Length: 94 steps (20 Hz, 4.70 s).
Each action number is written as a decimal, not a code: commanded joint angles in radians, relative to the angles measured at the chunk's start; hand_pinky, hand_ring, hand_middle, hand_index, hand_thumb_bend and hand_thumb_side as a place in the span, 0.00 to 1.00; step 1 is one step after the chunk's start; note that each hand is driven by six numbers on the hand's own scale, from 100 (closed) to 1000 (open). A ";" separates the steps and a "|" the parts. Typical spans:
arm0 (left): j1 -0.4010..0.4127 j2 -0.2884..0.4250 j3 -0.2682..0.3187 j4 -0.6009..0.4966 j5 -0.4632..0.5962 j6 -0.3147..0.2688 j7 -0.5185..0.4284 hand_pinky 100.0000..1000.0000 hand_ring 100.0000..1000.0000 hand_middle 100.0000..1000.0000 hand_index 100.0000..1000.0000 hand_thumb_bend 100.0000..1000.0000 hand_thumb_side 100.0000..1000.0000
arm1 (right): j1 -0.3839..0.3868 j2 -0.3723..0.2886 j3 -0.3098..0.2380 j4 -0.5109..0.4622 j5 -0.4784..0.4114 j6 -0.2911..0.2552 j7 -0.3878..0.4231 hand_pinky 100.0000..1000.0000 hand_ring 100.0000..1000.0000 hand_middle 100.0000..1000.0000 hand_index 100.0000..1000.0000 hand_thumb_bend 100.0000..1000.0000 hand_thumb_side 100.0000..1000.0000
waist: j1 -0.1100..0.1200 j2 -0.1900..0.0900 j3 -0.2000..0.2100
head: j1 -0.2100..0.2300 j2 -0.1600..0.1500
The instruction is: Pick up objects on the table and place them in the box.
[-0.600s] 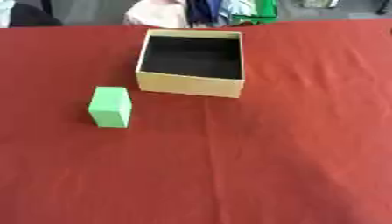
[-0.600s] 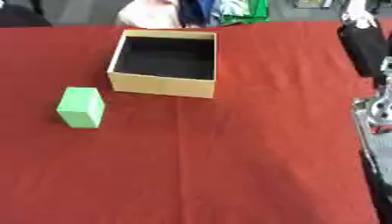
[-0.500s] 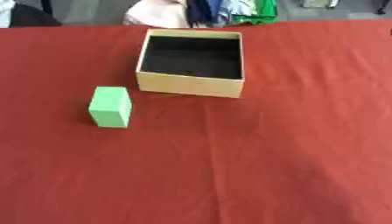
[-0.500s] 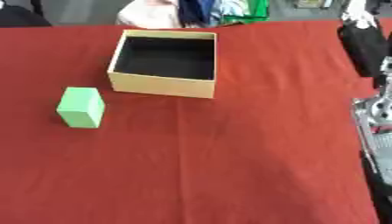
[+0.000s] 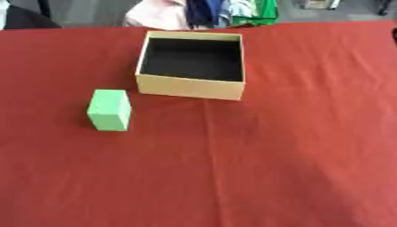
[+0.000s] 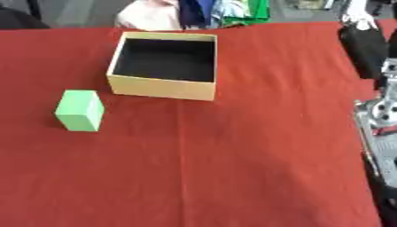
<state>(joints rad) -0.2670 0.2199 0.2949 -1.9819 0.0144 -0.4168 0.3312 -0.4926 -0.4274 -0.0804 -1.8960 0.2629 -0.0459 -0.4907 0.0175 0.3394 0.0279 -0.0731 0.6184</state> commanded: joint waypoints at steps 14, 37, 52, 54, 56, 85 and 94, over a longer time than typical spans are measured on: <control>0.001 0.203 -0.008 -0.018 -0.084 -0.020 -0.034 0.66 0.60 0.67 0.89 0.00 0.05 | -0.008 -0.019 -0.010 -0.017 0.020 -0.002 0.010 0.62 0.58 0.62 0.79 0.00 0.35 | 0.013 -0.036 0.008 | 0.012 0.007; -0.111 0.811 -0.140 0.385 -0.457 -0.071 -0.386 0.81 0.80 0.81 0.96 0.62 0.40 | -0.021 -0.015 0.005 -0.014 0.032 -0.003 0.028 0.62 0.59 0.62 0.78 0.00 0.34 | 0.017 -0.054 -0.016 | -0.002 0.012; -0.216 0.914 -0.285 0.572 -0.711 -0.261 -0.639 0.86 0.88 0.86 0.99 0.98 0.50 | -0.033 -0.011 0.017 -0.009 0.026 -0.006 0.042 0.62 0.59 0.62 0.78 0.00 0.34 | 0.019 -0.053 -0.034 | 0.065 0.000; -0.223 0.908 -0.300 0.584 -0.736 -0.282 -0.671 0.85 0.88 0.86 1.00 0.98 0.41 | -0.033 -0.011 0.018 -0.009 0.025 -0.006 0.043 0.62 0.59 0.62 0.78 0.00 0.34 | 0.020 -0.054 -0.036 | 0.069 -0.002; -0.229 0.904 -0.316 0.602 -0.738 -0.296 -0.705 0.85 0.88 0.87 1.00 0.96 0.39 | -0.033 -0.010 0.019 -0.009 0.025 -0.006 0.043 0.62 0.59 0.62 0.78 0.00 0.34 | 0.020 -0.054 -0.038 | 0.073 -0.004; -0.493 0.704 -0.460 0.625 -0.492 -0.085 -1.153 0.84 0.89 0.89 1.00 0.75 0.41 | -0.027 0.005 0.032 -0.009 0.009 -0.011 0.054 0.62 0.59 0.62 0.79 0.00 0.35 | 0.033 -0.061 -0.061 | 0.115 -0.006; -0.588 0.598 -0.461 0.638 -0.447 -0.037 -1.235 0.85 0.88 0.88 1.00 0.66 0.43 | -0.022 0.005 0.032 -0.011 0.005 -0.010 0.054 0.62 0.59 0.62 0.79 0.00 0.35 | 0.036 -0.061 -0.064 | 0.116 -0.002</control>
<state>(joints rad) -0.8331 0.8043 -0.1775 -1.3406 -0.4395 -0.3358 -0.7718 -0.5082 -0.4092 -0.0477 -1.8959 0.2711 -0.0556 -0.4380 0.0405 0.3158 -0.0359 0.0411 0.6215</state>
